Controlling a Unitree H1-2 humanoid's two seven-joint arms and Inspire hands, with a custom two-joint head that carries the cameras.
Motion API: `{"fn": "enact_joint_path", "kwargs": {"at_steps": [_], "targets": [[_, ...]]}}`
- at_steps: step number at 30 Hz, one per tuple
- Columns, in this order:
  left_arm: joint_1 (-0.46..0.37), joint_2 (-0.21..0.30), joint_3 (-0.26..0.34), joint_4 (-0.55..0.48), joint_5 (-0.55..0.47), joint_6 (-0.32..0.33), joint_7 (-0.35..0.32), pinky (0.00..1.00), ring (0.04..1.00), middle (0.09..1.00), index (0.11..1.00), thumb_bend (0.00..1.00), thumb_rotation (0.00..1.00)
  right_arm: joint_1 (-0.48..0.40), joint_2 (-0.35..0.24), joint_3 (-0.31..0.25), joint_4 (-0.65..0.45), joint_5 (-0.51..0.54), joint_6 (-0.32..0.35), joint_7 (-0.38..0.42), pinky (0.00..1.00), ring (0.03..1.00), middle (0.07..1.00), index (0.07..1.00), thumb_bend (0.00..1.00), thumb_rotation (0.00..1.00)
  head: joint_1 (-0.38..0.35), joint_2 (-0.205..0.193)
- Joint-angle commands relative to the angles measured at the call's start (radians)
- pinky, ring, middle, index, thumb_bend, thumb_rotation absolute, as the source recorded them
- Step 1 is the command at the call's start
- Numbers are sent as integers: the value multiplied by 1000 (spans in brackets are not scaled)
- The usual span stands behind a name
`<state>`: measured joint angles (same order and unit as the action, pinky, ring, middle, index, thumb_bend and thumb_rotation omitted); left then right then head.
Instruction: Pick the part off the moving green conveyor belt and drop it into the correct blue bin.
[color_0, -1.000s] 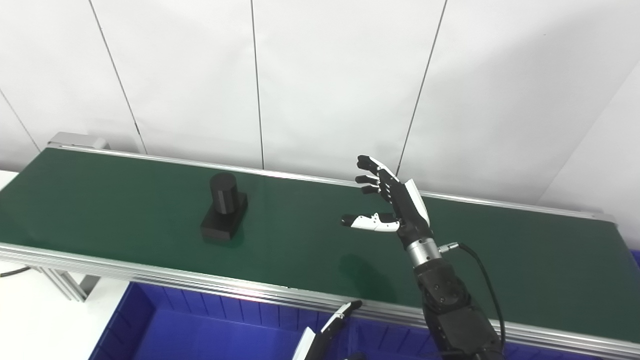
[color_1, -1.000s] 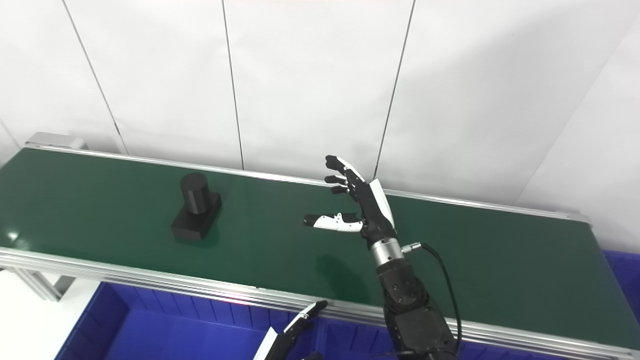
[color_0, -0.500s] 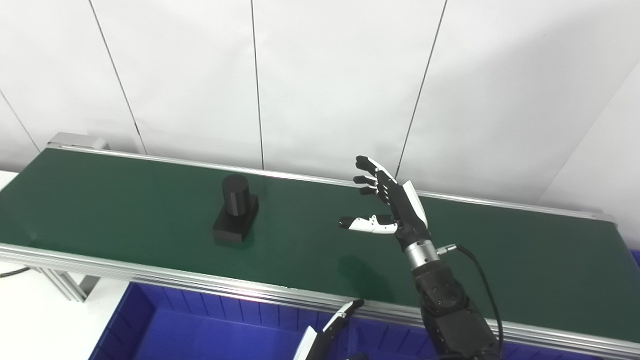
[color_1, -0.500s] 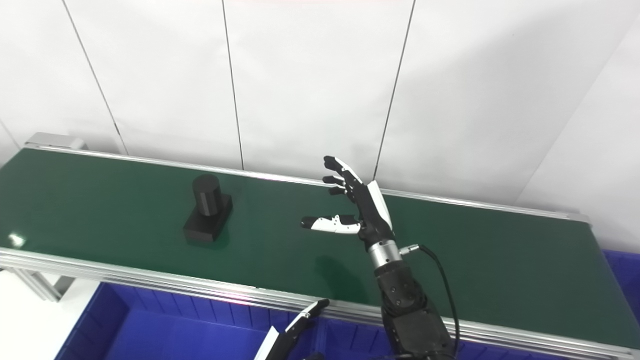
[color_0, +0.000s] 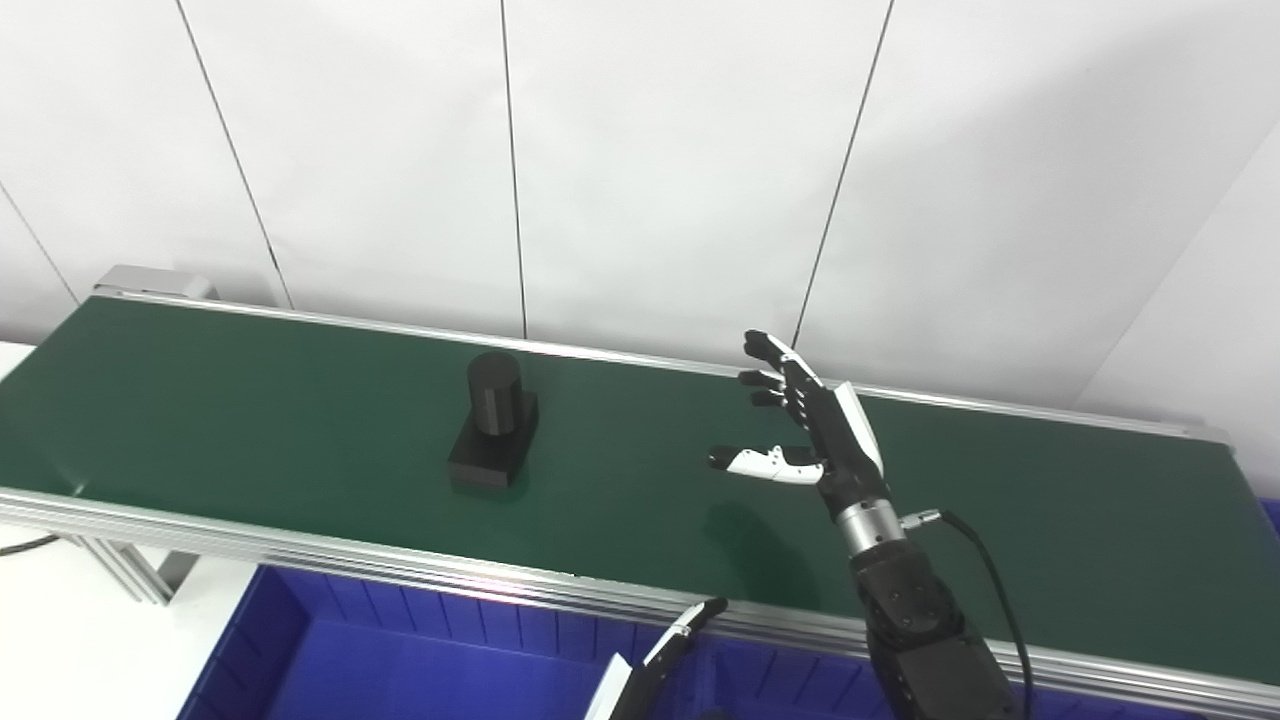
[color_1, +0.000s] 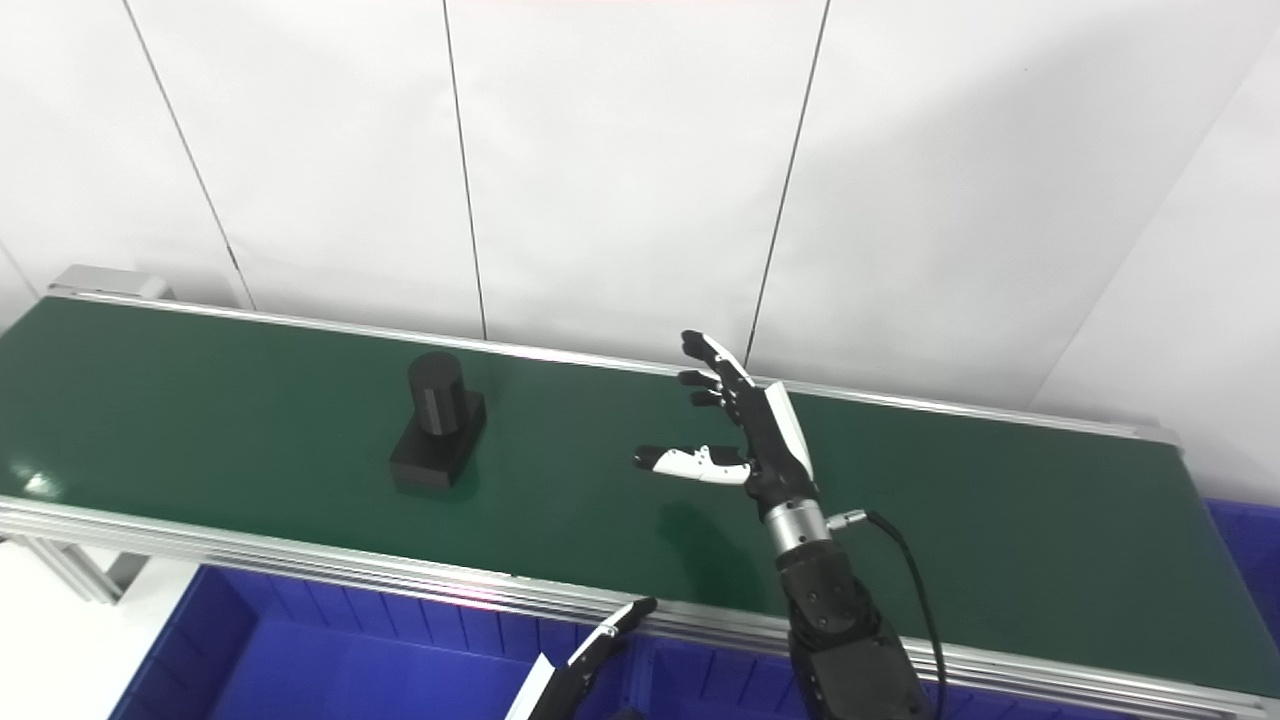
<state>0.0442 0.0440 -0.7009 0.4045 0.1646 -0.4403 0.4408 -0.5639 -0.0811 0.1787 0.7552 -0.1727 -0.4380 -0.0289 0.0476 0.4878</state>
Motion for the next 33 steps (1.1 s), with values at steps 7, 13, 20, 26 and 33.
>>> {"fn": "enact_joint_path", "kwargs": {"at_steps": [7, 13, 20, 26, 33], "targets": [[14, -17, -9, -43, 3, -30, -15, 938, 959, 952, 910, 750, 942, -38, -4, -6, 24, -2, -31, -42, 713, 805, 897, 899, 964, 398, -2, 5], [16, -15, -13, -47, 6, -30, -12, 942, 959, 952, 912, 747, 946, -44, -6, -6, 40, -4, -31, -46, 716, 810, 897, 897, 964, 390, -1, 13], [22, -17, -17, -51, 10, -30, -21, 926, 950, 953, 909, 772, 951, -60, -2, -5, 66, -15, -31, -52, 719, 811, 898, 899, 962, 390, -1, 11], [27, -22, -17, -57, 7, -30, -25, 930, 951, 950, 902, 776, 925, -80, 6, -1, 86, -27, -31, -57, 714, 805, 902, 901, 960, 399, -1, 14], [36, -20, -18, -65, 18, -30, -25, 916, 955, 958, 913, 803, 956, -125, 19, 9, 127, -46, -31, -54, 704, 793, 910, 889, 985, 399, 4, 14]]}}
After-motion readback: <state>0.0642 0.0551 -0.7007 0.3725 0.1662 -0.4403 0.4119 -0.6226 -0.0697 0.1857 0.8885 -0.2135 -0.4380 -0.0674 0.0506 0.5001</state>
